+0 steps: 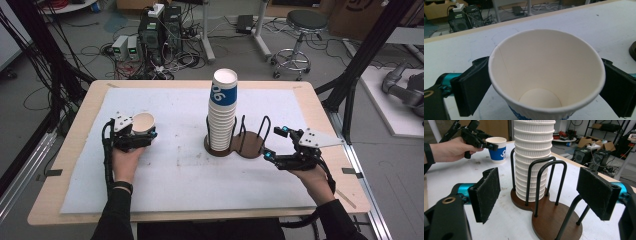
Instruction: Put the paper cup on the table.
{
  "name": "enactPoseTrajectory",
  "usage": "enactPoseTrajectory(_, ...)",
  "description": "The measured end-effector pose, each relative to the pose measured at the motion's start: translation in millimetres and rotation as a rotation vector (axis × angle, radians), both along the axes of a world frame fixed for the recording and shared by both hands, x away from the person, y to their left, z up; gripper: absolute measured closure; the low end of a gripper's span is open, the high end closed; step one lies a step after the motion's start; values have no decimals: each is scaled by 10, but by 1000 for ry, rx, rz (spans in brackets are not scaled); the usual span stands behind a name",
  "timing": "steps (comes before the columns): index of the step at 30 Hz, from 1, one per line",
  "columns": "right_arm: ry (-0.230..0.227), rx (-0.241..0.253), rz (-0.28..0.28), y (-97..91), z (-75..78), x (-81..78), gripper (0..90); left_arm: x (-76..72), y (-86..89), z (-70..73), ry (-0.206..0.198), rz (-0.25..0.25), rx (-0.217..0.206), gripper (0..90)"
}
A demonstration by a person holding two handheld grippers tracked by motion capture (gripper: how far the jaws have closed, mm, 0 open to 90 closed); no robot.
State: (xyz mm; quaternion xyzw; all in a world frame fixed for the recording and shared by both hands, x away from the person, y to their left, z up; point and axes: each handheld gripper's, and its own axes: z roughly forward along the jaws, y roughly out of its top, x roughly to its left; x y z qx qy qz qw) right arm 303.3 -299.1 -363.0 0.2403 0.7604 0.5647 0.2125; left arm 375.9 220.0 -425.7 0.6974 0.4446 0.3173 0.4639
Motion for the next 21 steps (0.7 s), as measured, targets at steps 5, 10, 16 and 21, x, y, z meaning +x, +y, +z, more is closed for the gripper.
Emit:
enactPoseTrajectory(5, 1, 0, 0, 1, -1, 2, 195, -75, 13, 76, 0, 15, 4, 61)
enactPoseTrajectory(10, 4, 1, 0, -3, -2, 6, 195, -174, 27, 161, -19, 42, 24, 61)
enactPoseTrajectory(16, 7, 2, 0, -12, -14, 14, 195, -298, 37, 271, -38, 21, 2, 61)
enactPoseTrajectory(21, 5, 3, -1, -44, -41, 14, 195, -437, -19, 355, -55, -14, -3, 61)
